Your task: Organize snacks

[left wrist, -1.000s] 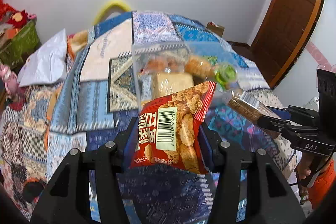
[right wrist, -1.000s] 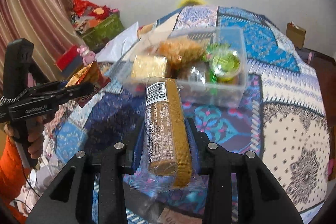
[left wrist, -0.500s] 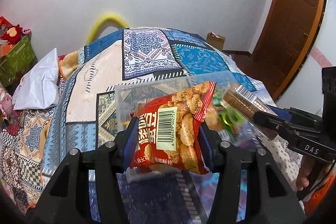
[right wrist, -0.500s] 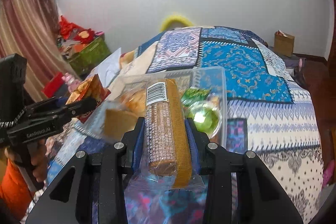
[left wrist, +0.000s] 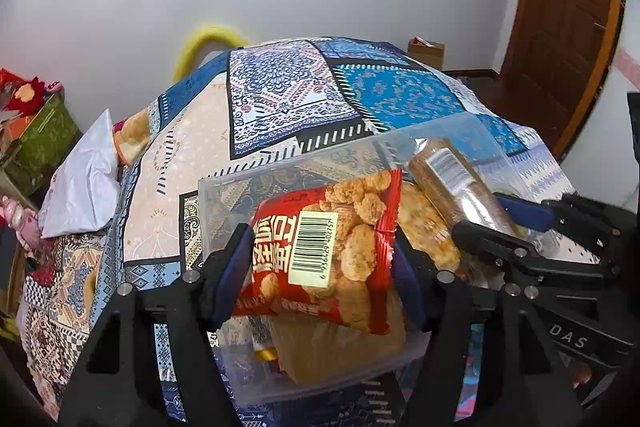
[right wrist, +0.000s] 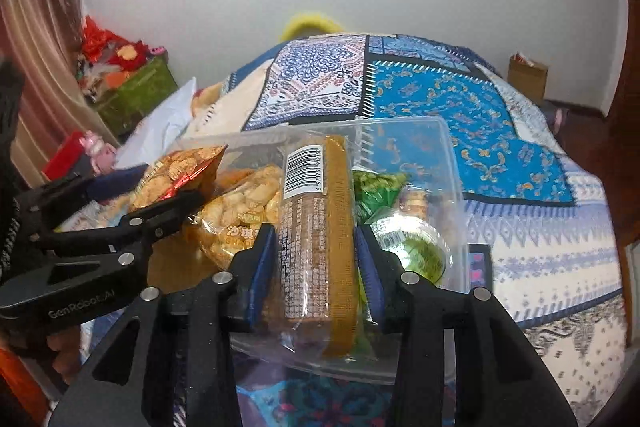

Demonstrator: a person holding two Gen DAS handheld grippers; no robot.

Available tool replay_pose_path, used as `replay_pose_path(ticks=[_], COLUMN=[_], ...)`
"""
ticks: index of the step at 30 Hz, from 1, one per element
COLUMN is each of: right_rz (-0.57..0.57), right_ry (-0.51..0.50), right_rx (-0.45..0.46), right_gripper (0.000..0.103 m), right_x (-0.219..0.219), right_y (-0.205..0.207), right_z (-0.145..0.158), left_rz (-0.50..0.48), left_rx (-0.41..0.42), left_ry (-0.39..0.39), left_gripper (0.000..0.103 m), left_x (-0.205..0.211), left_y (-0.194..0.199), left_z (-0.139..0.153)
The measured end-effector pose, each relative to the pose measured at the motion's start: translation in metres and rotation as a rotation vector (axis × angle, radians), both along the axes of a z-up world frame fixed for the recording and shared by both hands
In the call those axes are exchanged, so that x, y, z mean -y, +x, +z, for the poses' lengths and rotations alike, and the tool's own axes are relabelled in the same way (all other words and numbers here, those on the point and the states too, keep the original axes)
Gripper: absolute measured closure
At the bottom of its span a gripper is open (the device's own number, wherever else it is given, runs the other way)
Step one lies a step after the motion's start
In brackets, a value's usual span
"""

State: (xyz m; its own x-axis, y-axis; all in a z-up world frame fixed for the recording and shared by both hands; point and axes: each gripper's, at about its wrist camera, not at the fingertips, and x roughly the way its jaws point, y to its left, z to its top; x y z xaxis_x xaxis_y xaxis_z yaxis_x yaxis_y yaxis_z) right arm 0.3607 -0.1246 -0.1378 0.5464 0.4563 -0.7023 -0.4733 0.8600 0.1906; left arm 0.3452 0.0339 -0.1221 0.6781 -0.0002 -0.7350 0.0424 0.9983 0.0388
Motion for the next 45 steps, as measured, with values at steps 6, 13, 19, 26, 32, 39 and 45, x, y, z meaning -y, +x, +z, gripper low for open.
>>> replay_pose_path(ticks=[6,13,19,26,32,39,45], right_rz=[0.022,0.037,0.041,0.017,-0.024,-0.035,-0.035], right_ry=[0.023,0.064,0.148,0.221,0.226,0.206,0.214], right_rx=[0.071,0.194,0.311,0.434,0.509,0.519,0.528], right_gripper=[0.044,0.044,0.04,0.019,0.0,0.0,0.0], right_x=[0.013,0.034,0.056,0.076,0.084,0.085,0.086], right_y=[-0.024,-0.078,-0.141,-0.203,-0.232,-0.242,-0.248], right_z=[0.032,0.089,0.139,0.174,0.183,0.179,0.179], left_rz=[-0.017,0.001,0.027,0.069,0.094,0.086,0.084], left_rx=[0.047,0.189,0.368,0.528,0.612,0.639,0.647], left_ry=[-0.07,-0.131,-0.116,-0.115,-0.1,-0.087,-0.089], left_gripper=[0.038,0.038,0.038,0.026,0.007,0.003,0.003], left_x=[-0.004,-0.009,-0.003,0.008,0.013,0.019,0.019], left_y=[-0.026,-0.09,-0.168,-0.243,-0.274,-0.283,-0.286], left_z=[0.027,0.084,0.136,0.167,0.172,0.171,0.171])
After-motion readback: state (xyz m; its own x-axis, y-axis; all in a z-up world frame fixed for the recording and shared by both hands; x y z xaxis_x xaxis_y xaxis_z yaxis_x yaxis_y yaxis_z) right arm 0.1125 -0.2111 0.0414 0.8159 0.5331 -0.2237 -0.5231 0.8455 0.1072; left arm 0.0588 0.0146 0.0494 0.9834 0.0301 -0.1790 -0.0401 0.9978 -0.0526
